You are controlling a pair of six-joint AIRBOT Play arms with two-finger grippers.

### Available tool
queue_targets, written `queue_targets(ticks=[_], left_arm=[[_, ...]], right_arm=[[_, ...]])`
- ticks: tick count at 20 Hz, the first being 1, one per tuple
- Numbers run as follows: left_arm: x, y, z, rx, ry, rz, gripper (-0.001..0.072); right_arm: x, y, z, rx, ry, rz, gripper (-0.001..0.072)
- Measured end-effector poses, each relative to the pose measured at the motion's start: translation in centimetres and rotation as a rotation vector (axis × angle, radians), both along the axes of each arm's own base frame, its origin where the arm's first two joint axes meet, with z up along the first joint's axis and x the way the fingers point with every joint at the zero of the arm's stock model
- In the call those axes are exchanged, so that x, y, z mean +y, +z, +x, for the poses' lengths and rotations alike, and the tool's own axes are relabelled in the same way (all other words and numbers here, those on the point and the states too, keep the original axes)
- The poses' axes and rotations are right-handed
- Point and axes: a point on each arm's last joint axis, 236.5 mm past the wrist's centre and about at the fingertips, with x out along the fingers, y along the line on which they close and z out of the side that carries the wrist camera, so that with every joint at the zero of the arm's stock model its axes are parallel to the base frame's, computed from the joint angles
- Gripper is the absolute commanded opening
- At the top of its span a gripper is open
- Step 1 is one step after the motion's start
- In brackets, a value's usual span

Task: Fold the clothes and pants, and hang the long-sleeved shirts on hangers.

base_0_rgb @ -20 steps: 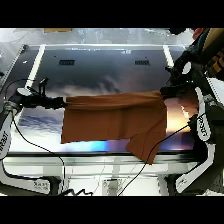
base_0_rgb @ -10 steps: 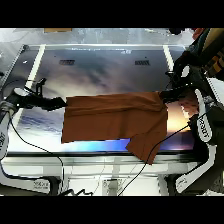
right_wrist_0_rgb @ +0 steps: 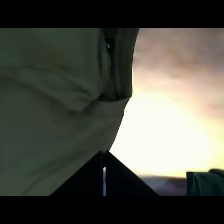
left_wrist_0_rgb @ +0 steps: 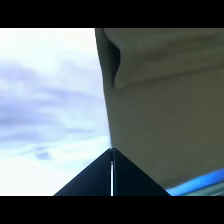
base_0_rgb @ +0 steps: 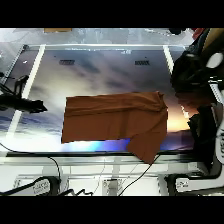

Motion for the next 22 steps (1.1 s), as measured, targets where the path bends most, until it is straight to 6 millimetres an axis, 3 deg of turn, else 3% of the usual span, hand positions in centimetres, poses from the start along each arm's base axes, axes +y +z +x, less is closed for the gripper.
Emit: queue_targets(ticks=[2, 4, 8, 9, 10, 11, 12, 17, 22], left_arm=[[0.4, 1.8, -1.1, -0.036, 0.006, 0.035, 0.0008], [0.4, 2.6, -2.8, -0.050, 0.013, 0.055, 0.0008], [-0.4, 1.9, -6.1, -0.067, 0.035, 0.074, 0.0010], [-0.6, 1.4, -6.6, -0.073, 0.043, 0.078, 0.0022], [-0.6, 0.8, -6.9, -0.079, 0.052, 0.082, 0.0163], [-0.7, 0.2, -7.3, -0.079, 0.060, 0.083, 0.0430], [-0.8, -0.3, -7.5, -0.077, 0.066, 0.083, 0.0599], [-0.9, -1.6, -8.0, -0.076, 0.082, 0.085, 0.0611], [-0.8, -1.9, -8.1, -0.076, 0.087, 0.085, 0.0611]], right_arm=[[-0.4, 1.3, -2.6, -0.032, -0.005, 0.057, 0.0017], [-1.0, 0.4, -6.2, -0.018, -0.025, 0.111, 0.0016], [-0.1, -5.7, -13.8, 0.081, -0.086, 0.265, 0.0025], [0.9, -7.7, -15.6, 0.123, -0.104, 0.318, 0.0147], [1.7, -9.4, -17.1, 0.161, -0.121, 0.358, 0.0349], [2.7, -11.2, -18.4, 0.198, -0.146, 0.399, 0.0388], [3.4, -12.7, -19.7, 0.232, -0.176, 0.428, 0.0388], [5.8, -17.8, -23.3, 0.342, -0.305, 0.507, 0.0388], [7.2, -20.5, -24.1, 0.405, -0.342, 0.578, 0.0377]])
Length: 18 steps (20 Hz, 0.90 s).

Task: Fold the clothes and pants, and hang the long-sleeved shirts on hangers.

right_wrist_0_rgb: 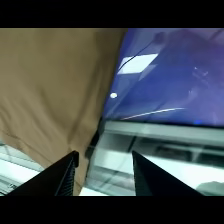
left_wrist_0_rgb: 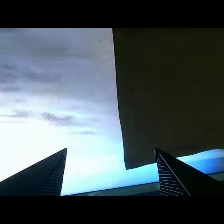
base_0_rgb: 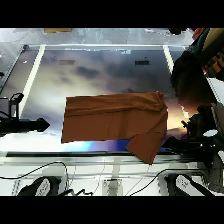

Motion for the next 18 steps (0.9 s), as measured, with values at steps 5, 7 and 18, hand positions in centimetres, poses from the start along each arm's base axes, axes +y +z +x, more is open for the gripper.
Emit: queue_targets(ticks=[5, 7, 18], left_arm=[[0.0, -0.2, 0.0, 0.004, 0.001, -0.001, 0.0611], [0.0, -0.2, 0.0, 0.005, 0.001, -0.001, 0.0610], [0.6, -3.1, -0.9, 0.032, 0.021, 0.025, 0.0547]], right_arm=[[1.9, -1.0, 0.3, 0.016, -0.009, 0.120, 0.0311], [2.4, -1.2, 0.6, 0.010, -0.007, 0.135, 0.0307], [2.6, -1.4, 2.2, -0.079, 0.087, 0.065, 0.0017]])
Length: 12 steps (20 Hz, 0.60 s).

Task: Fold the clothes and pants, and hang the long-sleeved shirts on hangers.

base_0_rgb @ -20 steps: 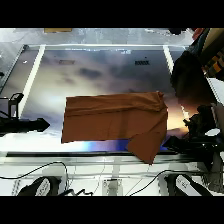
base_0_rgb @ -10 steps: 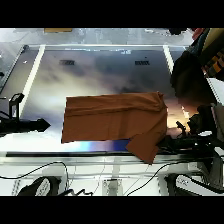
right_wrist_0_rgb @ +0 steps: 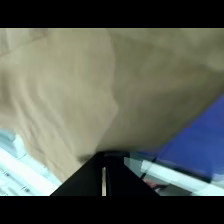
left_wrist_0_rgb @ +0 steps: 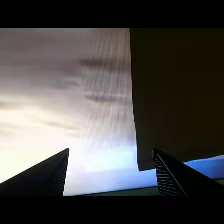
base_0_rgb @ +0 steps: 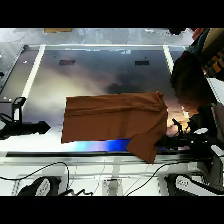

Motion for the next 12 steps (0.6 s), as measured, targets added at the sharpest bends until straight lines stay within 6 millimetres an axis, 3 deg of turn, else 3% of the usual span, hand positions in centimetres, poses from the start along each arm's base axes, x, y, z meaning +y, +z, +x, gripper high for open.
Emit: queue_targets(ticks=[6, 10, 11, 12], left_arm=[[-2.6, -5.8, -4.1, 0.162, 0.007, -0.112, 0.0545], [-5.3, -8.4, -4.4, 0.228, 0.021, -0.264, 0.0545], [-5.9, -8.9, -4.4, 0.243, 0.027, -0.297, 0.0531], [-6.3, -9.3, -4.4, 0.260, 0.038, -0.329, 0.0423]], right_arm=[[0.4, 1.5, 0.4, -0.025, 0.019, 0.026, 0.0017], [0.7, 1.9, 0.3, -0.025, 0.023, 0.041, 0.0017], [0.7, 1.9, 0.4, -0.025, 0.023, 0.042, 0.0017], [0.7, 1.9, 0.4, -0.026, 0.025, 0.043, 0.0016]])
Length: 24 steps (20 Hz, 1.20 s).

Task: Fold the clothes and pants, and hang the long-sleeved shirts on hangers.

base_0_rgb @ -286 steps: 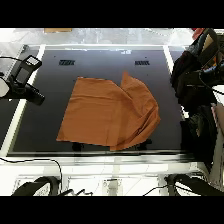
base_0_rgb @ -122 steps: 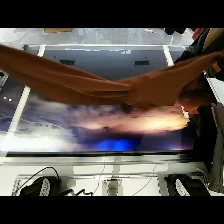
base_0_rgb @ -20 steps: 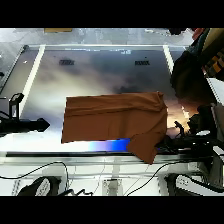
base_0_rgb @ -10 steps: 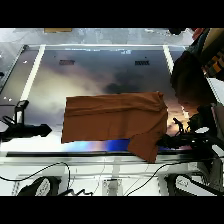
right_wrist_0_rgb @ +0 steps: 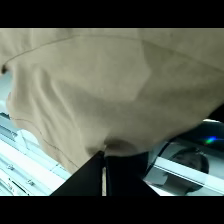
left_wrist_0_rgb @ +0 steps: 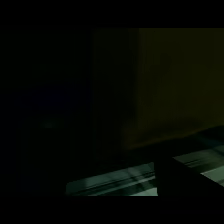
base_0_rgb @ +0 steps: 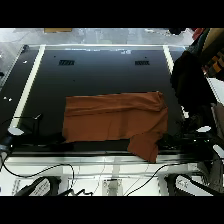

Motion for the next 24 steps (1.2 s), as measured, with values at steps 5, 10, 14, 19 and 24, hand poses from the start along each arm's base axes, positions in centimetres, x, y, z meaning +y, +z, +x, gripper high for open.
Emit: queue_targets(ticks=[5, 10, 14, 19, 24], left_arm=[[-1.1, -1.8, -0.2, 0.050, 0.005, -0.071, 0.0010], [-0.4, -0.4, 1.3, -0.007, -0.047, -0.049, 0.0010], [-0.8, 4.7, 4.0, -0.122, -0.098, -0.082, 0.0009], [-2.3, 11.3, 9.8, -0.348, -0.015, -0.171, 0.0008], [-2.8, 11.7, 16.1, -0.484, 0.147, -0.099, 0.0007]], right_arm=[[0.1, 0.1, 0.0, -0.002, 0.001, 0.002, 0.0016], [0.0, 2.4, 1.2, -0.102, -0.010, -0.021, 0.0015], [-1.4, 7.4, 4.8, -0.285, -0.105, -0.106, 0.0016], [-3.7, 16.4, 12.7, -0.594, -0.386, -0.130, 0.0015], [-3.9, 18.8, 19.9, -0.763, -0.600, -0.176, 0.0015]])
